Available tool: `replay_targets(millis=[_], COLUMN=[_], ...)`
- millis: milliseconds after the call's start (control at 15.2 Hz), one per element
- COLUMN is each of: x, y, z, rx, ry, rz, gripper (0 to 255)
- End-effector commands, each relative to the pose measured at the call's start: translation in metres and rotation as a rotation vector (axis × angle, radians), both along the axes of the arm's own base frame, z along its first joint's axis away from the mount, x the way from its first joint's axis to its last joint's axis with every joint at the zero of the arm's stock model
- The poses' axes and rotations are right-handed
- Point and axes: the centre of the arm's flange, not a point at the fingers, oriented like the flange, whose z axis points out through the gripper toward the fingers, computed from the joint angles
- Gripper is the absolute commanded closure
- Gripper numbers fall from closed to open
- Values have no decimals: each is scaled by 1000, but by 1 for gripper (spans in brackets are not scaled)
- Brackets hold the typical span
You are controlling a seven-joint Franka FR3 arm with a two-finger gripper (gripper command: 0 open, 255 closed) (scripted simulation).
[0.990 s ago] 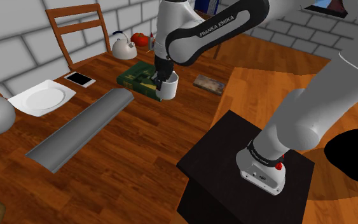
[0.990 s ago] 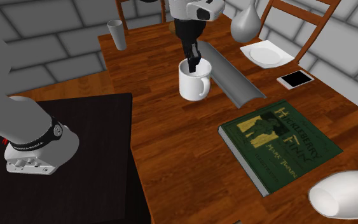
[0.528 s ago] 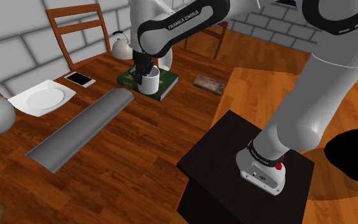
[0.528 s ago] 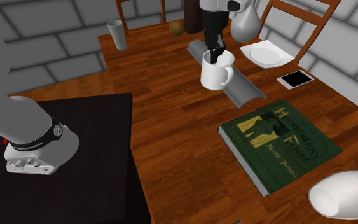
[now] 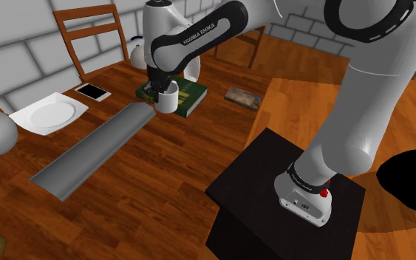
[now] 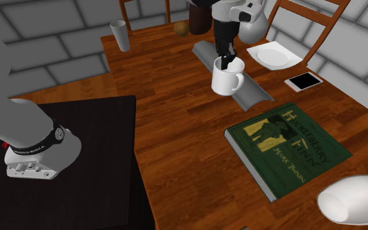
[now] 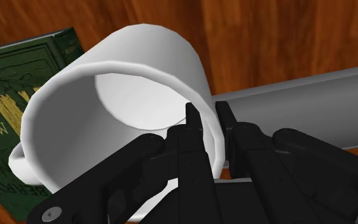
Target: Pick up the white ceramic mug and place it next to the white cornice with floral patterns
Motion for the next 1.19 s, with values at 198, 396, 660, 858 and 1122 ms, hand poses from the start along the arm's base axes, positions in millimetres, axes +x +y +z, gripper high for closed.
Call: replay_targets(millis=[198,396,660,858,1122], x=[1,1,1,1,1], y=[0,0,0,0,0], z=[-27,-43,-64,-80,-101], rx=[0,0,0,0,0], ry=[-1,-1,-1,-1,-1], rz=[0,0,0,0,0], gripper=[255,255,255,255,255])
